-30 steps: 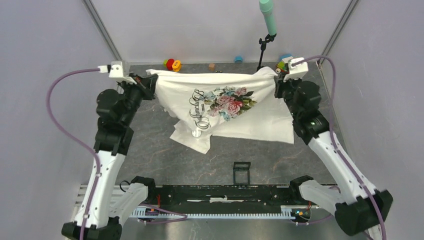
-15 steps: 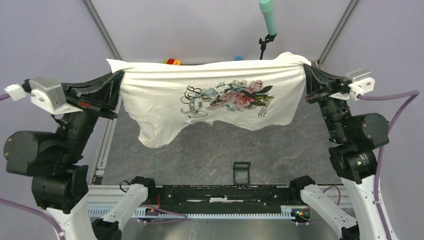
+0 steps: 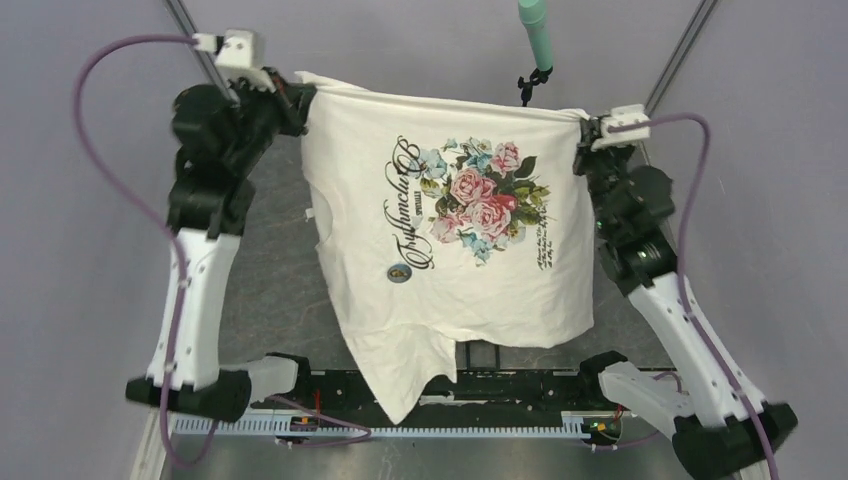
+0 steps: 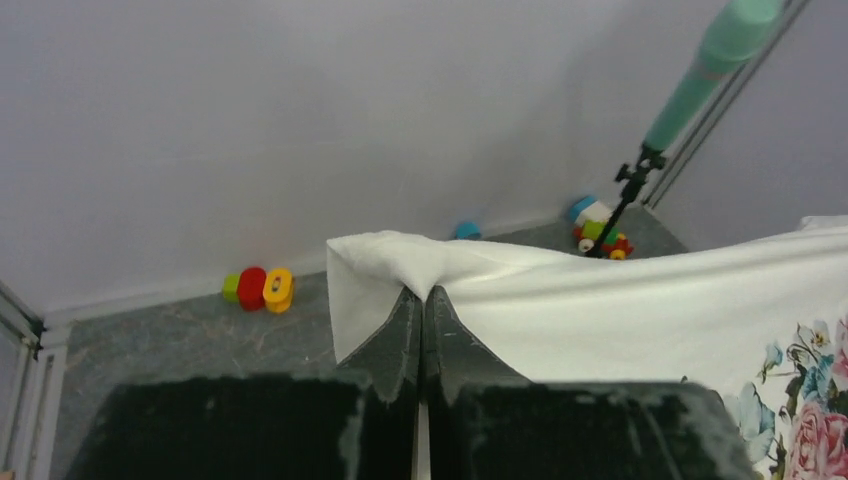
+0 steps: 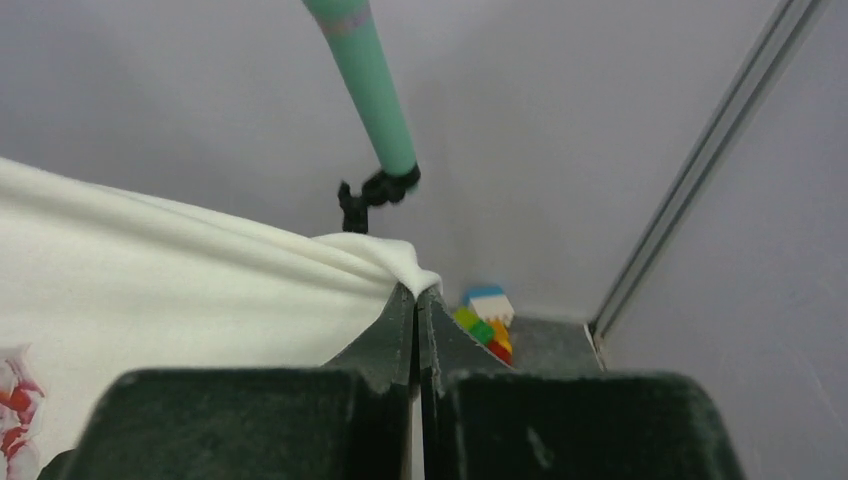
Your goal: Pin the brooch onto the clothing
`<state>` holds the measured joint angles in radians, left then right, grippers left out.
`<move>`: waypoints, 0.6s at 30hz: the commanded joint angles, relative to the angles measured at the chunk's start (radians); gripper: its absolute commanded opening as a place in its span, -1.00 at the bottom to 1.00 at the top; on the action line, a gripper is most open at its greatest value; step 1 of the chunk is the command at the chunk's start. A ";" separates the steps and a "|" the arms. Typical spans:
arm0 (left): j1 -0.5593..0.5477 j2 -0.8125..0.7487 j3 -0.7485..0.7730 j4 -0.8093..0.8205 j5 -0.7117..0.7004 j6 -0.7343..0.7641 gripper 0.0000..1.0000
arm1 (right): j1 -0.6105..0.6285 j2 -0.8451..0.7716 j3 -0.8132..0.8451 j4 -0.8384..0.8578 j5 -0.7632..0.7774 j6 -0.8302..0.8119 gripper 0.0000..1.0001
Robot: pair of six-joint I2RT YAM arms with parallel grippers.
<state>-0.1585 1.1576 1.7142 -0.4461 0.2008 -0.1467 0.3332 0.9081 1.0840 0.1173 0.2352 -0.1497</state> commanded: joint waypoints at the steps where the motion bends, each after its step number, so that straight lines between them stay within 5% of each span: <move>1: 0.021 0.236 -0.052 0.161 -0.098 0.057 -0.95 | -0.017 0.212 -0.128 0.239 0.208 -0.052 -1.00; 3: 0.029 0.394 -0.055 0.193 -0.088 0.048 -0.91 | -0.022 0.322 -0.177 0.330 0.215 -0.034 -1.00; 4: 0.031 0.458 -0.052 0.208 -0.090 0.037 -0.67 | -0.023 0.381 -0.195 0.370 0.222 -0.022 -0.93; 6: 0.031 0.580 -0.020 0.196 -0.081 0.024 0.28 | -0.025 0.483 -0.184 0.365 0.205 -0.005 -0.30; 8: 0.030 0.659 0.011 0.165 -0.047 0.001 0.67 | -0.025 0.540 -0.175 0.331 0.171 0.020 0.48; 11: 0.028 0.647 -0.059 0.213 -0.012 -0.036 0.85 | -0.025 0.535 -0.229 0.342 0.120 0.032 0.94; 18: 0.031 0.487 -0.298 0.291 -0.002 -0.133 1.00 | -0.026 0.474 -0.246 0.208 0.073 0.035 0.96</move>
<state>-0.1303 1.8069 1.4891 -0.2657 0.1894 -0.1886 0.3111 1.4509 0.8368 0.3416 0.3473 -0.1352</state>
